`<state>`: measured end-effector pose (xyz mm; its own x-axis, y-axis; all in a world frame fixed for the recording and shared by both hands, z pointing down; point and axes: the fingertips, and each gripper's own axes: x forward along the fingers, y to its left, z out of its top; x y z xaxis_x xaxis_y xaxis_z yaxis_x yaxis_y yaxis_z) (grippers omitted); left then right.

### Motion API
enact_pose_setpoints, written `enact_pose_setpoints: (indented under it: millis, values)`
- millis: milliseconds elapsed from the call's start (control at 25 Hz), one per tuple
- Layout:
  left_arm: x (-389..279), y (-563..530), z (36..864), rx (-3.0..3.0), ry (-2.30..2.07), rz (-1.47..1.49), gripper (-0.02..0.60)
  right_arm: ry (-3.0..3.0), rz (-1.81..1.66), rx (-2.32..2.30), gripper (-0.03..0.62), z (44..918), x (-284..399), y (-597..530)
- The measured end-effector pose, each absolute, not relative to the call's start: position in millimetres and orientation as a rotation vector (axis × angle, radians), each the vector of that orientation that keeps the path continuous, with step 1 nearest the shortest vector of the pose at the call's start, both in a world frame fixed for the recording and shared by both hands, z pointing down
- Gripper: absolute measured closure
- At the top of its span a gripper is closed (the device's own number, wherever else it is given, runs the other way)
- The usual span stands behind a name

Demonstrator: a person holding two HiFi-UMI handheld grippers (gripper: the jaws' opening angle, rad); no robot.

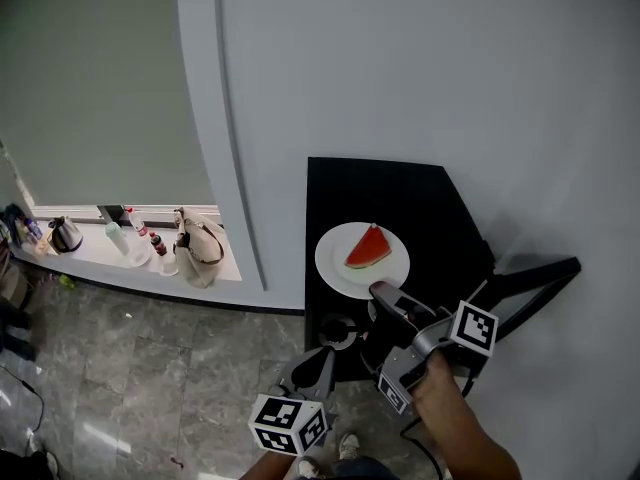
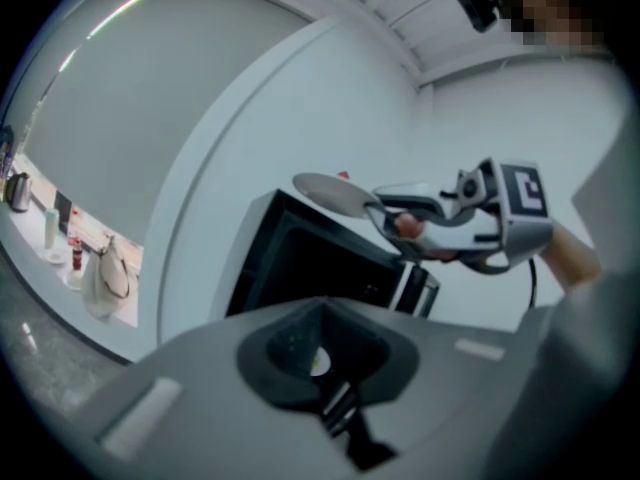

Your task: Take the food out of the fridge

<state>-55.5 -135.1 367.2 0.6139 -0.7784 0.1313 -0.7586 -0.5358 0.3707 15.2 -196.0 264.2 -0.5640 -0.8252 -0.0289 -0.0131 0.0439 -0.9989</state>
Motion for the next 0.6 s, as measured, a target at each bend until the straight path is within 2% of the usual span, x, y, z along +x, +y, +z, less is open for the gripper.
enact_pose_setpoints:
  millis: [600]
  values:
    - [-53,-145,361,2.451,-1.235,-0.065,0.597,1.549,-1.584,-0.894,0.571,279,5,-237]
